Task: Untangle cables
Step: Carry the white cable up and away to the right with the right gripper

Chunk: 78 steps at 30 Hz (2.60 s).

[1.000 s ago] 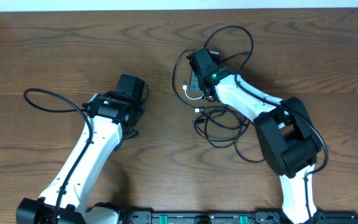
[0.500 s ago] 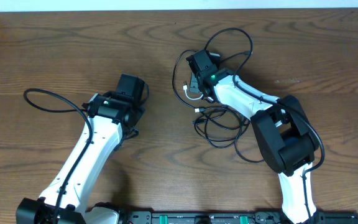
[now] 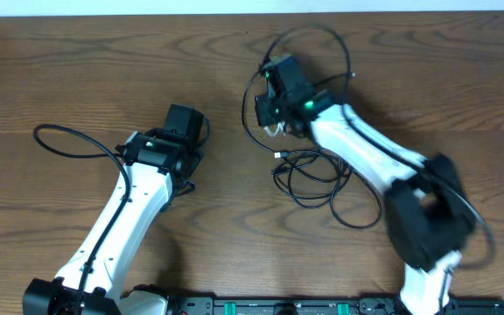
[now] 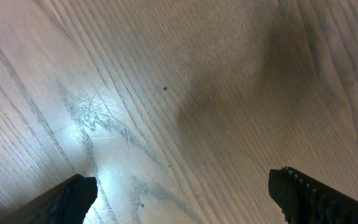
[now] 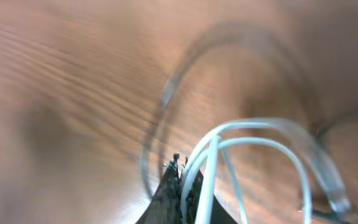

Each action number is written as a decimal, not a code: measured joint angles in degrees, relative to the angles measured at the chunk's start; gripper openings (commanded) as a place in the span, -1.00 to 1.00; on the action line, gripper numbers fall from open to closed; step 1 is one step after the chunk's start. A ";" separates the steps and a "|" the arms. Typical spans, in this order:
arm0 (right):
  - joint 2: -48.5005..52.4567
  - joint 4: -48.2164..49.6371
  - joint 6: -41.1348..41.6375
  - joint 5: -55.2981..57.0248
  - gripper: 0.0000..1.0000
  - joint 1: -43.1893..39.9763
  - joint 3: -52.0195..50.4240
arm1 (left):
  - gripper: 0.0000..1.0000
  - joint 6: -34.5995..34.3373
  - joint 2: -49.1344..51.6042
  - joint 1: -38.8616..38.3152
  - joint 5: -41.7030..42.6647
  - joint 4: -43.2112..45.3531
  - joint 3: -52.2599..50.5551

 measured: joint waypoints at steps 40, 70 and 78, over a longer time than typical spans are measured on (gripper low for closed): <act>-21.05 -15.13 -11.58 17.59 -0.98 -19.50 0.35 | 0.91 0.00 0.00 0.00 -0.02 0.00 0.00; -17.90 45.70 -46.88 17.75 -0.97 -35.50 -29.07 | 0.91 0.00 0.00 0.00 -0.39 -0.02 0.00; -17.90 50.73 -50.23 10.45 -0.97 -54.62 -33.42 | 0.91 0.00 0.00 0.00 -0.39 -0.02 0.00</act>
